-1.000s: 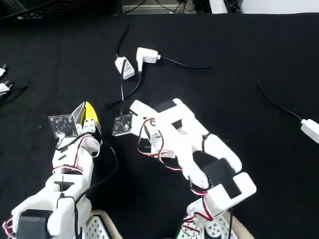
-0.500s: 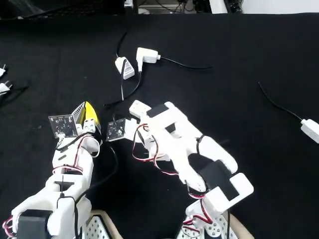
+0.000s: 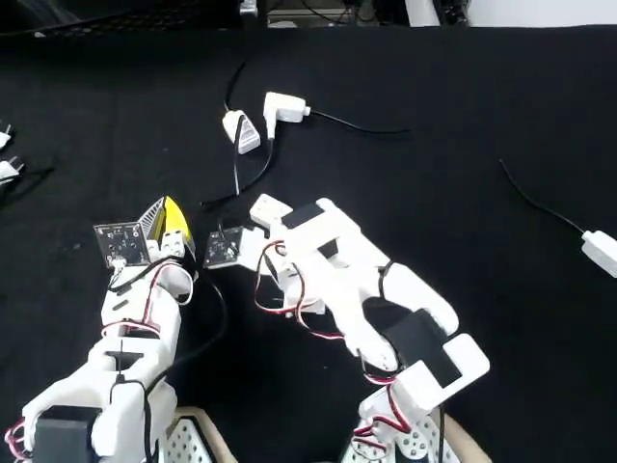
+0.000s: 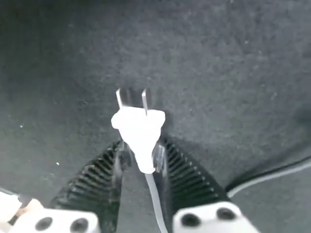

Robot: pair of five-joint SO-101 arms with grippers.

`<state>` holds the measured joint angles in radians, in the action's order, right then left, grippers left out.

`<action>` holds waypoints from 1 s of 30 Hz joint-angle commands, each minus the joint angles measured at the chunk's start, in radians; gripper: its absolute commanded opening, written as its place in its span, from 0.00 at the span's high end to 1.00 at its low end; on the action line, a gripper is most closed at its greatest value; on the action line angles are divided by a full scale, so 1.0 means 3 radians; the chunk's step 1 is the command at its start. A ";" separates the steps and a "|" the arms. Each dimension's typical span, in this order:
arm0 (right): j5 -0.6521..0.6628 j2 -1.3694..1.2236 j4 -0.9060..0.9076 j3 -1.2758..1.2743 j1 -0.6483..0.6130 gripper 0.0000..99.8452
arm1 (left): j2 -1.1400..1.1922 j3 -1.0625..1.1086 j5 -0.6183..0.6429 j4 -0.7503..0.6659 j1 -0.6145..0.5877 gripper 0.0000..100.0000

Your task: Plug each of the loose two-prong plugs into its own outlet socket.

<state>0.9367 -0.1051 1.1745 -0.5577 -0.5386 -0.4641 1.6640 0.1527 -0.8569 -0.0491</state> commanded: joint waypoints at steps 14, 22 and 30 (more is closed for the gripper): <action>-0.0619 0.0136 0.0496 0.0985 0.0450 0.99 | -0.0031 0.0064 0.0005 -0.0020 0.0095 0.97; -0.1207 0.0591 0.0609 0.0898 -0.0271 0.99 | -0.0041 0.0059 0.0005 -0.0302 0.0381 0.97; -0.1453 0.0760 0.0506 0.0693 -0.0343 0.99 | -0.0010 0.0059 0.0092 -0.0511 0.0811 0.97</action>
<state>0.5040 0.0729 1.3311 -0.3506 -0.6276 -0.4641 1.6640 0.1527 -0.9812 0.1227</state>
